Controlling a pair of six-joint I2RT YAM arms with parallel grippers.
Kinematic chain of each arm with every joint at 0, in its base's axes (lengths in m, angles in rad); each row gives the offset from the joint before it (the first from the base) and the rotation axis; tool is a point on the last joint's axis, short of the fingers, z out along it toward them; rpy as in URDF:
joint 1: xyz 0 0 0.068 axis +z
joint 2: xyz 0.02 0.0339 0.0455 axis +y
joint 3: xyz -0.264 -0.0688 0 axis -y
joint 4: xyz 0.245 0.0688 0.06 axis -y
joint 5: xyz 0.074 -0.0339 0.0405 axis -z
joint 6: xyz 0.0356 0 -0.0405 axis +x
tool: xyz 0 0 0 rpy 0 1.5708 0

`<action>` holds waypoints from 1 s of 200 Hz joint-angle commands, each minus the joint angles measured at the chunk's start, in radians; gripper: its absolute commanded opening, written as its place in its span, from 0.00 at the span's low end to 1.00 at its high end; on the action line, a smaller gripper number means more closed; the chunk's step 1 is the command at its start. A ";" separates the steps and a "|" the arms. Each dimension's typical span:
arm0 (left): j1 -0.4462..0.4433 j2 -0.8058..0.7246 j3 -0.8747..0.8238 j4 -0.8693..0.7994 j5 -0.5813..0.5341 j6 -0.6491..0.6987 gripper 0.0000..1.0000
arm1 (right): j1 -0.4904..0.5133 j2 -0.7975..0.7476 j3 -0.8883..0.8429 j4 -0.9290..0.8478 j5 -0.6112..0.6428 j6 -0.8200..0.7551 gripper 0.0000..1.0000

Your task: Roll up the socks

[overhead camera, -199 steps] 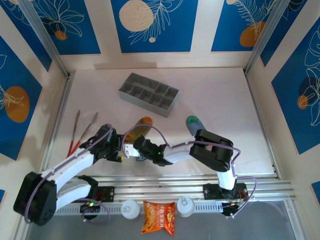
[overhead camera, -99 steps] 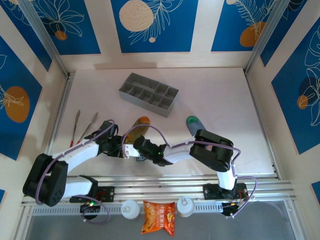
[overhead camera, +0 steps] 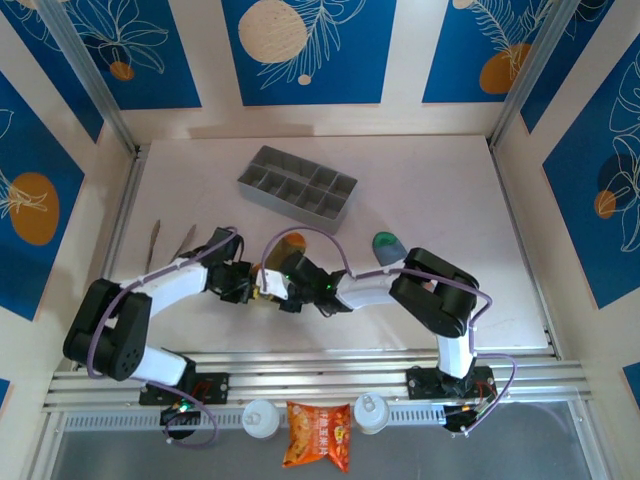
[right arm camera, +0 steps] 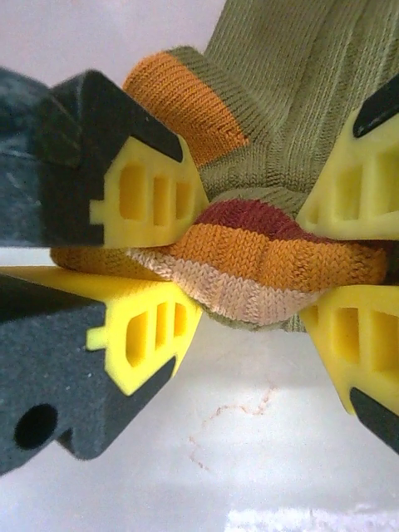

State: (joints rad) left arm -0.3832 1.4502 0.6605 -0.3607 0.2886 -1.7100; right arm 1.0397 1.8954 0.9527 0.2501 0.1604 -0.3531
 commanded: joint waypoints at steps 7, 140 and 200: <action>-0.047 0.076 -0.034 -0.338 0.052 0.020 0.00 | -0.010 0.055 -0.013 -0.184 -0.214 0.134 0.05; -0.136 0.189 0.126 -0.571 -0.069 -0.129 0.00 | 0.020 -0.207 -0.158 0.039 -0.178 0.521 0.52; -0.141 0.191 0.151 -0.585 -0.074 -0.140 0.00 | 0.006 -0.111 -0.065 -0.037 -0.154 0.564 0.49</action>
State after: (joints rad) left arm -0.5072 1.5799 0.8501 -0.7132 0.2890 -1.7405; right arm 1.0554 1.7535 0.8501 0.2539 0.0082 0.1741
